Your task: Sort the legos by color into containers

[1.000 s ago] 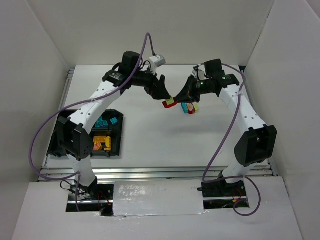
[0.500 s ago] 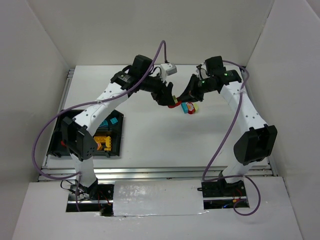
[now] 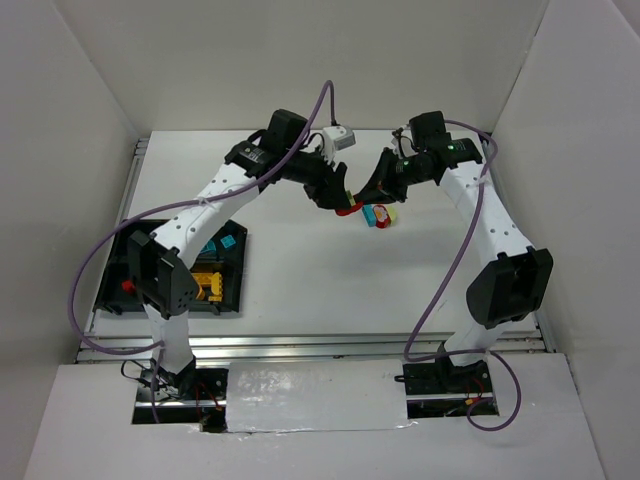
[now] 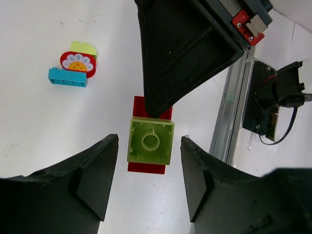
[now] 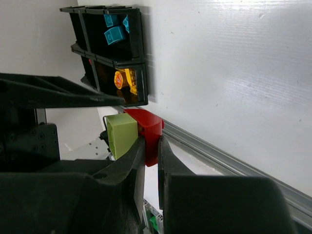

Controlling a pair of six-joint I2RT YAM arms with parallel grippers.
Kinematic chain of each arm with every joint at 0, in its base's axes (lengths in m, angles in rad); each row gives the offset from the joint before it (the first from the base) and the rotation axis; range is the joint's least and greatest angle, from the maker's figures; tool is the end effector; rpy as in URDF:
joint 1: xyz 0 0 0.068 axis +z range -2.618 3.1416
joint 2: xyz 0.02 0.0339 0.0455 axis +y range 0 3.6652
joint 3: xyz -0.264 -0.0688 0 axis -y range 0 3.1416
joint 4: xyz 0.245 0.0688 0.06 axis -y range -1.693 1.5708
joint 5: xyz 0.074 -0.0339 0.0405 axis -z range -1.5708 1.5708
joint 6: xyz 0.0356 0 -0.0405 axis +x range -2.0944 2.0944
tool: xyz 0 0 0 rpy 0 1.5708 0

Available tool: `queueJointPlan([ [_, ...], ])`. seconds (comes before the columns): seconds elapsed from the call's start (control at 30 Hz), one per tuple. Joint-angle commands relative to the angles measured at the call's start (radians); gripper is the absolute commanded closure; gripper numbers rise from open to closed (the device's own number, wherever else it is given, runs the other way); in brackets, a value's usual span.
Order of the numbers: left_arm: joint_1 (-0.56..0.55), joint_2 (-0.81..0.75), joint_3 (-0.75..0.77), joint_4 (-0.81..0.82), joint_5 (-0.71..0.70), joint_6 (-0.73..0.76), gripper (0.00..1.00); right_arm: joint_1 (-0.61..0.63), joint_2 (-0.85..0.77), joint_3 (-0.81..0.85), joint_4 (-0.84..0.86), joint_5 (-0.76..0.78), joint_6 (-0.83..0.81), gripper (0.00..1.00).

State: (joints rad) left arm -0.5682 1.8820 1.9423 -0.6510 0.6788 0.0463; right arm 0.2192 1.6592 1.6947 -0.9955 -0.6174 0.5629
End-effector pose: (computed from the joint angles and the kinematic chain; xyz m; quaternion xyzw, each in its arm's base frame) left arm 0.3472 -0.2482 0.3828 0.4010 0.7456 -0.3983 0.3530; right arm 0.3324 0.0952 0.3607 0.0654 0.9109 0.3771 0.1544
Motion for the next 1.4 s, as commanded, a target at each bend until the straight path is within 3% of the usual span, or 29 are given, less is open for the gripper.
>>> queueJointPlan([
  [0.0, 0.001, 0.02, 0.041, 0.016, 0.036, 0.007, 0.35, 0.011, 0.005, 0.048, -0.003, -0.018, -0.011, 1.0],
  [0.27, -0.001, 0.042, 0.049, 0.014, 0.067, 0.0, 0.5, 0.011, 0.014, 0.057, 0.032, -0.054, 0.006, 1.0],
  [0.33, -0.001, 0.04, 0.049, 0.017, 0.062, 0.001, 0.64, 0.012, 0.017, 0.065, 0.032, -0.059, 0.005, 1.0],
  [0.37, -0.002, 0.037, 0.05, 0.019, 0.058, -0.002, 0.82, 0.012, 0.017, 0.071, 0.031, -0.058, 0.002, 1.0],
  [0.47, -0.001, 0.039, 0.06, 0.022, 0.044, -0.011, 1.0, 0.014, 0.016, 0.062, 0.038, -0.068, -0.004, 1.0],
  [0.53, -0.001, 0.039, 0.067, 0.024, 0.038, -0.016, 1.0, 0.012, 0.014, 0.045, 0.05, -0.097, -0.004, 0.96],
  [0.6, -0.001, 0.035, 0.067, 0.031, 0.038, -0.02, 1.0, 0.012, 0.007, 0.03, 0.09, -0.167, -0.008, 0.82],
  [0.63, 0.001, 0.035, 0.069, 0.037, 0.044, -0.022, 1.0, 0.009, -0.004, 0.002, 0.137, -0.192, 0.002, 0.47],
  [0.73, 0.007, 0.035, 0.069, 0.047, 0.076, -0.037, 1.0, -0.007, -0.035, -0.081, 0.224, -0.249, 0.031, 0.01],
  [0.93, 0.031, 0.017, 0.047, 0.073, 0.102, -0.088, 1.0, -0.11, -0.122, -0.194, 0.383, -0.323, 0.0, 0.0],
  [1.1, 0.05, 0.003, 0.044, 0.1, 0.113, -0.146, 1.0, -0.109, -0.194, -0.32, 0.537, -0.409, 0.023, 0.0],
  [1.37, 0.044, -0.026, 0.021, 0.233, 0.157, -0.436, 1.0, -0.107, -0.275, -0.412, 0.72, -0.436, 0.069, 0.0],
])
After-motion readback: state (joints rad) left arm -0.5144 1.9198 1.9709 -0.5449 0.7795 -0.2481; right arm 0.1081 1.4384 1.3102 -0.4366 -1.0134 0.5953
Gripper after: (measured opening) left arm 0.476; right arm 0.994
